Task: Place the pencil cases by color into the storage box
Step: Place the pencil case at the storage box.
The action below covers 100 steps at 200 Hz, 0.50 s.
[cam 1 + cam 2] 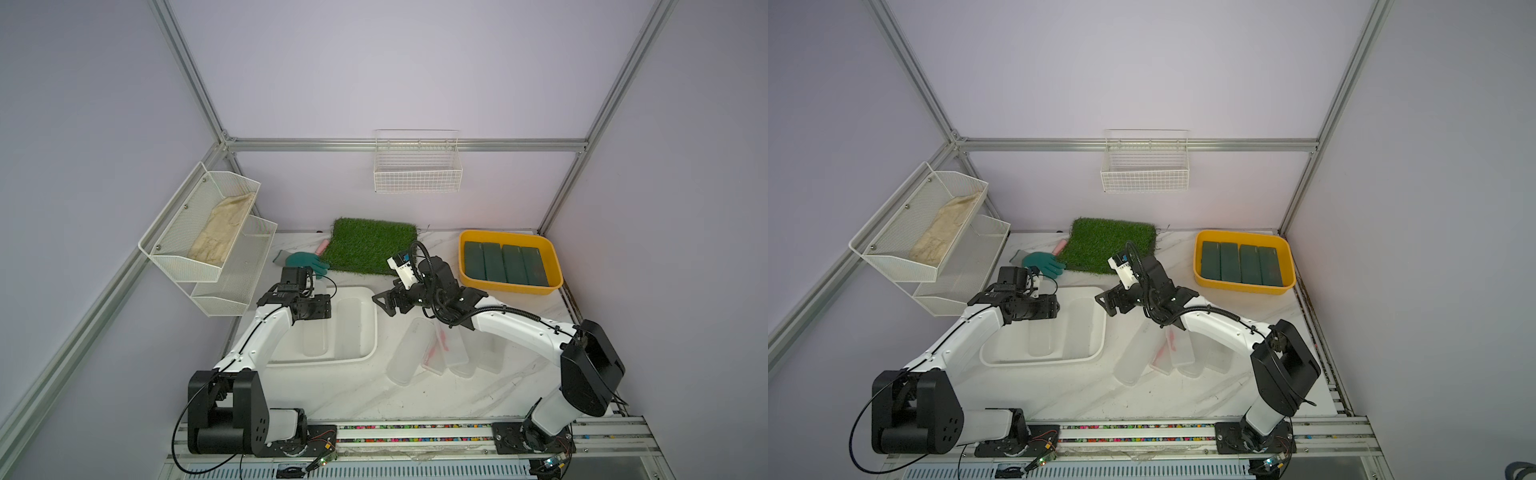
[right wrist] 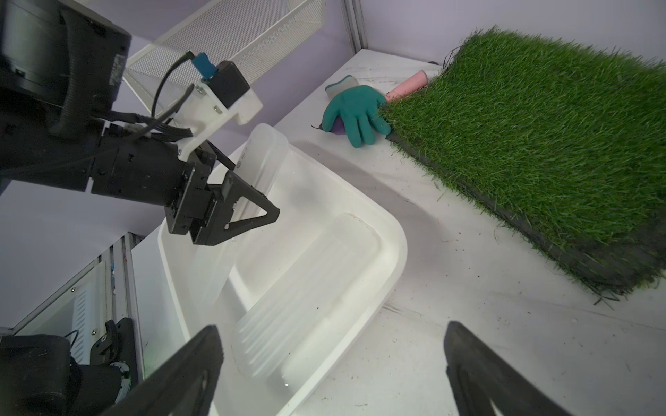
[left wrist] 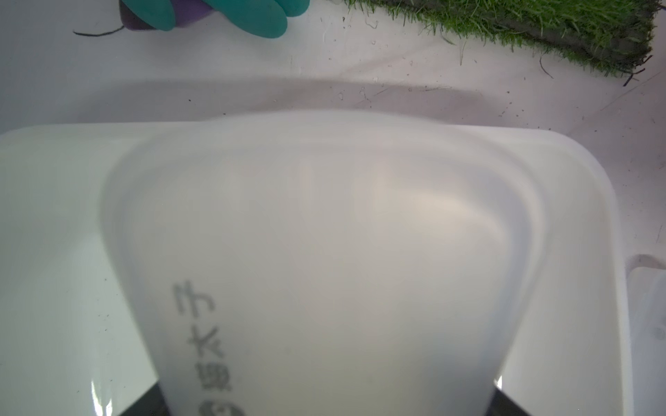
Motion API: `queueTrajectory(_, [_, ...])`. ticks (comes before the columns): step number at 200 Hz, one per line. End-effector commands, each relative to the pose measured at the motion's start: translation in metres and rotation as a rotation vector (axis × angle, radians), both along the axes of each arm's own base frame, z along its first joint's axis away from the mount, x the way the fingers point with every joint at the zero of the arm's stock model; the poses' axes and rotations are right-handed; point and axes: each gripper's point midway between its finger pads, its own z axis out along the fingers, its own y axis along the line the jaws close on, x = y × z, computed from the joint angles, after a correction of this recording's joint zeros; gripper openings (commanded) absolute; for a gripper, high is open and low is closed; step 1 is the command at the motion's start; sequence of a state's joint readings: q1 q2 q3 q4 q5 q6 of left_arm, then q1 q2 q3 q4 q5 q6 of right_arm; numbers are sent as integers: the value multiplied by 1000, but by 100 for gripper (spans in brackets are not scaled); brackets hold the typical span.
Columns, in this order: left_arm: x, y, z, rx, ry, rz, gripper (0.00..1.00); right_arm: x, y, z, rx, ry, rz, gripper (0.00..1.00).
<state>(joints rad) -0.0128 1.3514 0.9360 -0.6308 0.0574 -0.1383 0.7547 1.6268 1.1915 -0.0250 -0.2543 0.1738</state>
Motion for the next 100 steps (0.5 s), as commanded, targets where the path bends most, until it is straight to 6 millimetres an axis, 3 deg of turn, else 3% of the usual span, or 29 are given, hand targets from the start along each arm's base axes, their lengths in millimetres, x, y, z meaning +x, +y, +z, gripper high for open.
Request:
queueTrajectory(1, [-4,-6,-13,-13,22,-13,80,0,-3,15,20,-58,-6,97])
queueTrajectory(43, [-4,-9,-26,-19,61,-12,80,-1,-7,17,18,-78,-18,97])
queueTrajectory(50, [-6,-10,-40,-20,102,-15,81,0,-9,16,13,-79,-24,97])
queueTrajectory(100, [-3,-9,-63,-9,175,-16,81,-2,-10,11,18,-83,-26,97])
